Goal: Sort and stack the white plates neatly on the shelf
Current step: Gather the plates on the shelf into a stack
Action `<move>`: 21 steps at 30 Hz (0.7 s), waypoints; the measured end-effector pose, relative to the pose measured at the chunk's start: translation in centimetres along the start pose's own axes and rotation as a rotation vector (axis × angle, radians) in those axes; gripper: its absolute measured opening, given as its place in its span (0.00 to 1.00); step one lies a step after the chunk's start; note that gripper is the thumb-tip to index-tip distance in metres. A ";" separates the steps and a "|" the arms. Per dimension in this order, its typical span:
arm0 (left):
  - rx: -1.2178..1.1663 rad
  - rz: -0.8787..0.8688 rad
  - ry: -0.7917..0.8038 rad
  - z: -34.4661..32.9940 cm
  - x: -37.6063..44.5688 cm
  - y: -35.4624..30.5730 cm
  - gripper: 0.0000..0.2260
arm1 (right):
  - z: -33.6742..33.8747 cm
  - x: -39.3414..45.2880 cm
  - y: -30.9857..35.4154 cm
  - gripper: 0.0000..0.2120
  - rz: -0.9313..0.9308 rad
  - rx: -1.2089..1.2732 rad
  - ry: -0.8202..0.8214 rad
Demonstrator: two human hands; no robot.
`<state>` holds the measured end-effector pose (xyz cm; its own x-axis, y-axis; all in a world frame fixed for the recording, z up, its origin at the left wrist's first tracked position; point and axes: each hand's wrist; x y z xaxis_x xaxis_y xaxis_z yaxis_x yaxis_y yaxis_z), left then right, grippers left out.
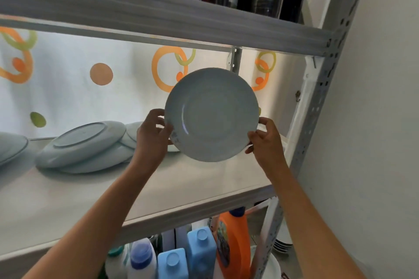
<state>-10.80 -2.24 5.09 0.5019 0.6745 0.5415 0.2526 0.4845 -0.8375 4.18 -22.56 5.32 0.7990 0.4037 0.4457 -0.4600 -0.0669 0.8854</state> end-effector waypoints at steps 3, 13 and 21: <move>0.148 -0.031 0.011 1.3 -0.2 -0.5 0.12 | -0.6 -0.4 0.5 0.11 0.047 -0.005 -0.010; 0.303 -0.201 0.098 2.9 -2.1 -0.1 0.19 | -1.0 -1.0 0.2 0.09 0.022 0.286 0.007; 0.275 -0.126 0.193 2.7 -2.1 -2.4 0.08 | 2.3 -1.0 -0.3 0.11 0.003 -0.077 0.077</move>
<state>-14.73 -3.31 6.10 0.6348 0.4947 0.5935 0.1033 0.7069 -0.6997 4.37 -25.01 4.90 0.7668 0.4725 0.4346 -0.4935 0.0009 0.8697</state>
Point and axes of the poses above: each hand's wrist, its own x-axis towards the middle knuckle, its own z-axis out of the back of the hand, y = z × x, and after that the axes turned 3 degrees about y, right-handed
